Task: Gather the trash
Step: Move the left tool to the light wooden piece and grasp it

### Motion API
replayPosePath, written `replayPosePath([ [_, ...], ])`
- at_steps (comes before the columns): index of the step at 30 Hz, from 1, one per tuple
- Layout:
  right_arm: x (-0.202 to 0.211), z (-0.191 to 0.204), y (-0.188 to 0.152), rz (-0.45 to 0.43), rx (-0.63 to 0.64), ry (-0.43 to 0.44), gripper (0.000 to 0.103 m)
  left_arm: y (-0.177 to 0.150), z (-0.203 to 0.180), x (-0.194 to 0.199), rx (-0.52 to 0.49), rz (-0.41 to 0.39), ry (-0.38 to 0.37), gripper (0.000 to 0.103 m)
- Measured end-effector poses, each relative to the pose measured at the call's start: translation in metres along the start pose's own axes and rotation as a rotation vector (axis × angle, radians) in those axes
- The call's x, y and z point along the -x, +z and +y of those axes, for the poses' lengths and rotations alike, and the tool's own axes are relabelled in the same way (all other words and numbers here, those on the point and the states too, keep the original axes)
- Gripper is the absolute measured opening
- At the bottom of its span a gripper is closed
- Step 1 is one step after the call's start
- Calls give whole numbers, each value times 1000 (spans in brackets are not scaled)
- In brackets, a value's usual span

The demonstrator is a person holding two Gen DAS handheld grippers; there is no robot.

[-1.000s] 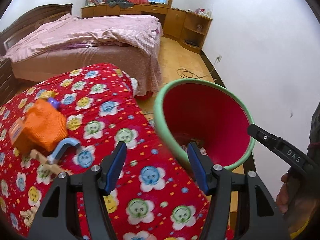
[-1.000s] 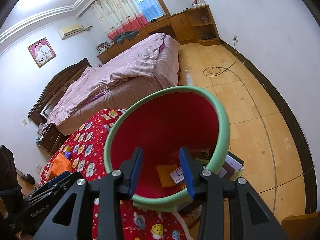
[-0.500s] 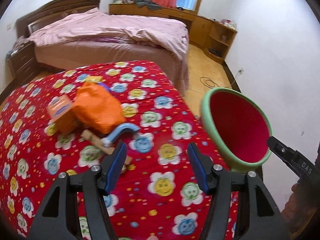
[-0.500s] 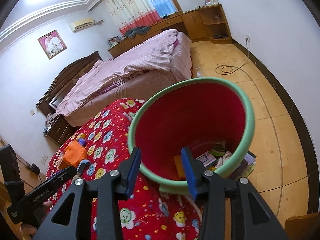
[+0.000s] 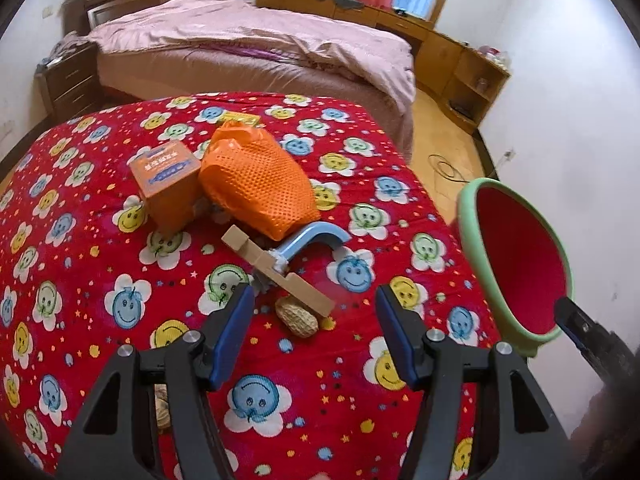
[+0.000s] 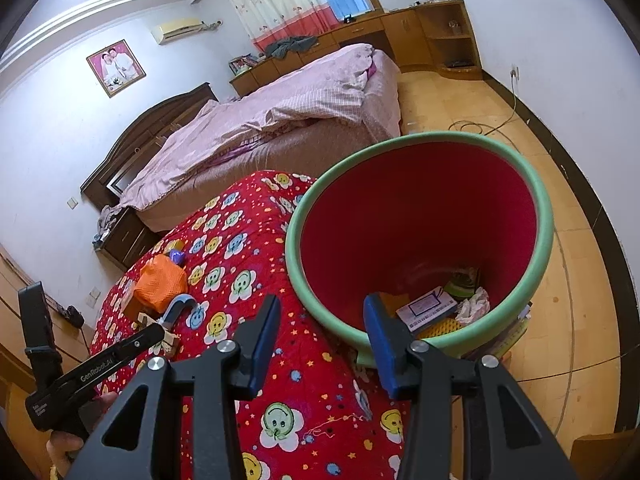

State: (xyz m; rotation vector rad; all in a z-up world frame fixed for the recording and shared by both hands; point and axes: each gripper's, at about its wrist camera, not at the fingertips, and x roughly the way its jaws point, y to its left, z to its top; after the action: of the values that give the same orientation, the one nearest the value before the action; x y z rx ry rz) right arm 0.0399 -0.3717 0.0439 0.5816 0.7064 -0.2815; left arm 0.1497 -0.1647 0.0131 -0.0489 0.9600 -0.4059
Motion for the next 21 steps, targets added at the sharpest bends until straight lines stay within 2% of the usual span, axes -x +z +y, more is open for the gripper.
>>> replayPosePath([
  [2,-2,-1,-1,5,-2,1,47,1,1,-6,24,20,-6,51],
  [6,-3,-2,-3,11,-3,1,47,2,1,-18,62,55,-27,46],
  [9,-5,-4,-3,15,-8,1,47,3,0,-23,64,54,-5,44],
  [11,-7,-5,-3,18,-12,2,47,4,2,-28,76,67,-7,38],
  [18,-11,-7,-3,26,-15,6,47,7,6,-33,100,61,-6,33],
  [21,-11,-7,-4,26,-14,6,47,7,8,-33,132,60,-31,33],
])
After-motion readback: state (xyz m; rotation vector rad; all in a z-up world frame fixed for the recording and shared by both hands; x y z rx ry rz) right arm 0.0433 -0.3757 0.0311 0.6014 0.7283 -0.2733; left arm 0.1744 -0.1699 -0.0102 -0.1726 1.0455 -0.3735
